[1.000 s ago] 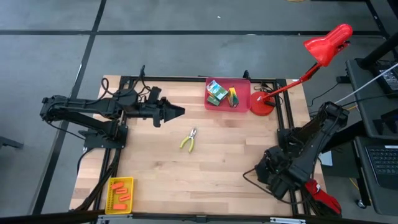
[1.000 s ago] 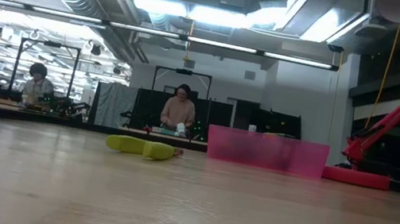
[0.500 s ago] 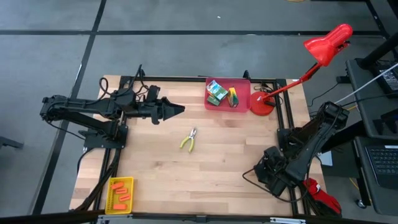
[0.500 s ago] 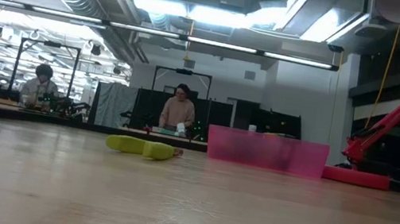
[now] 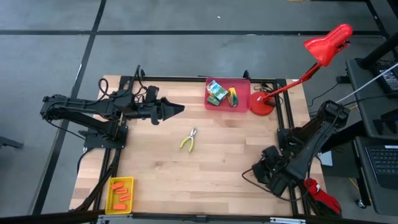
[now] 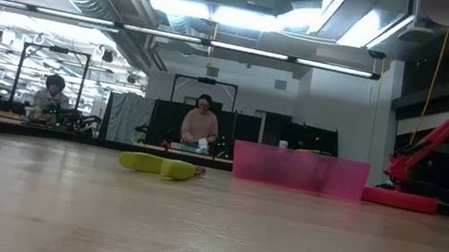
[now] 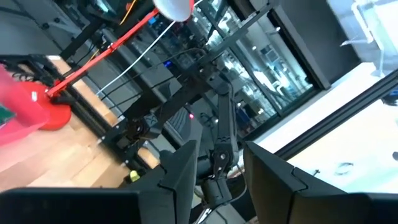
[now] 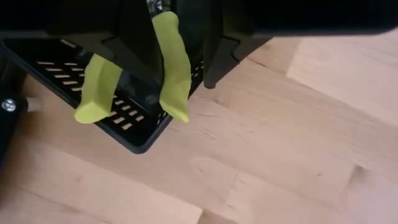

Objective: Pick & Place School Supplies
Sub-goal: Put the light green hole puncher into the black bin

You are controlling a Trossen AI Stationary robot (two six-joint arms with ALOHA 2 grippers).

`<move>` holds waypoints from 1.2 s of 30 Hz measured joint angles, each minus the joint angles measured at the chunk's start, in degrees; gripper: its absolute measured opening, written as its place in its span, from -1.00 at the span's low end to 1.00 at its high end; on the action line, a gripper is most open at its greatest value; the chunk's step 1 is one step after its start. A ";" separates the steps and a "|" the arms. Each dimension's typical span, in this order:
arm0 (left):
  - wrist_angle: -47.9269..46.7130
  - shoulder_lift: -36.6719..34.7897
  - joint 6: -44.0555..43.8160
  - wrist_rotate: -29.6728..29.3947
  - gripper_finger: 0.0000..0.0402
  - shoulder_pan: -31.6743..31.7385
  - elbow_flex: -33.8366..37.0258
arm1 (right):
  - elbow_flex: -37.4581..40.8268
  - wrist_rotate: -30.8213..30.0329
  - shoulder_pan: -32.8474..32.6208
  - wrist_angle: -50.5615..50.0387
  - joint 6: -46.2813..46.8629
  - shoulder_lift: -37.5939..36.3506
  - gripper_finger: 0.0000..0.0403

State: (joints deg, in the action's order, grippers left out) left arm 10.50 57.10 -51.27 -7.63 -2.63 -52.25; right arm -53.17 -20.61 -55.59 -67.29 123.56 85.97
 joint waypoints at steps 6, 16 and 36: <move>1.62 0.00 2.89 -0.69 -0.37 0.00 0.00 | -0.58 -9.93 1.35 0.77 0.33 -4.36 -0.40; -14.20 0.03 4.74 -4.44 -0.37 0.11 0.00 | -3.17 -24.00 10.87 16.67 -25.50 -11.45 -0.41; -41.84 31.96 -8.84 -5.61 -0.16 -10.15 0.00 | -3.17 -19.42 19.33 36.38 -49.28 -16.44 -0.41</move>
State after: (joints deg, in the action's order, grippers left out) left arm -31.33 89.06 -60.11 -13.24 -12.78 -52.25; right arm -56.34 -40.03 -36.27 -30.91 74.28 69.54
